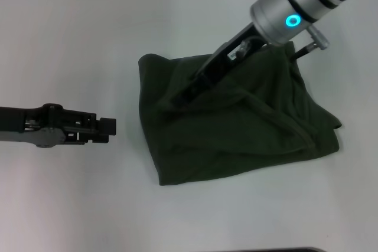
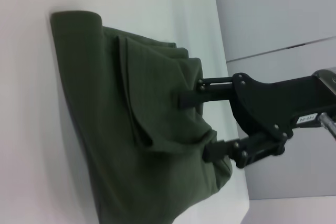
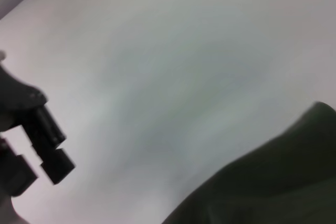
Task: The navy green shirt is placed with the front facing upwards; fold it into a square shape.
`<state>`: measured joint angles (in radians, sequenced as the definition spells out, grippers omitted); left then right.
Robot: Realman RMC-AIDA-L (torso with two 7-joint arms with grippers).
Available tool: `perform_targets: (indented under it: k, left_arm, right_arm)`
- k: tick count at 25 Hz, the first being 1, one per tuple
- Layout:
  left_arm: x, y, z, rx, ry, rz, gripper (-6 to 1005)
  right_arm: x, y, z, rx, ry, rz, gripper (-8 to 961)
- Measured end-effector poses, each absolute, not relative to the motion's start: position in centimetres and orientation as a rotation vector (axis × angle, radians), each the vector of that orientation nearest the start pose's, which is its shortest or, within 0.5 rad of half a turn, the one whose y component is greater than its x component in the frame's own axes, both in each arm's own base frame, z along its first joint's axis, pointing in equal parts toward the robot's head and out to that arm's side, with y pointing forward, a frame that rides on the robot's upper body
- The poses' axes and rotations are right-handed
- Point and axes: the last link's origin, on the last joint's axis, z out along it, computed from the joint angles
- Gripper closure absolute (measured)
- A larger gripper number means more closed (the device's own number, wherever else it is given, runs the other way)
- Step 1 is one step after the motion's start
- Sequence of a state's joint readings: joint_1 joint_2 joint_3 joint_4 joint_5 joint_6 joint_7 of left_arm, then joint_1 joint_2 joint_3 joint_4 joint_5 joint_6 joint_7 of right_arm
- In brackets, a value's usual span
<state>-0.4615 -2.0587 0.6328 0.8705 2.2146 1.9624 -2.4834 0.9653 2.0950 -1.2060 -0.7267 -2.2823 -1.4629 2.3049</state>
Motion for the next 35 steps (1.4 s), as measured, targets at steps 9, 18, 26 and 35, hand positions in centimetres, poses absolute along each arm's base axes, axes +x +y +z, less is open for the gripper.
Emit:
perform_targets:
  k: [9,18,26,35]
  left_arm:
    - [-27.2,27.7,3.7,-2.463,-2.156,-0.552,580]
    - [-27.5,27.7,3.6,-2.451,-2.166,-0.578,579]
    - [-27.5,27.8,3.6,-2.453,-2.163,-0.579,579]
    - [-27.4,27.8,3.4,-2.458,-2.167,-0.586,578]
  right_arm:
    - [10.3,37.8,-8.9,-3.023,0.617,-0.351,107]
    - [9.4,37.2,-10.0,-3.037,0.496,-0.364,114]
    - [10.1,36.9,-10.8,-3.006,0.502,-0.425,120]
    - [10.3,37.3,-10.4,-2.972,0.594,-0.393,199]
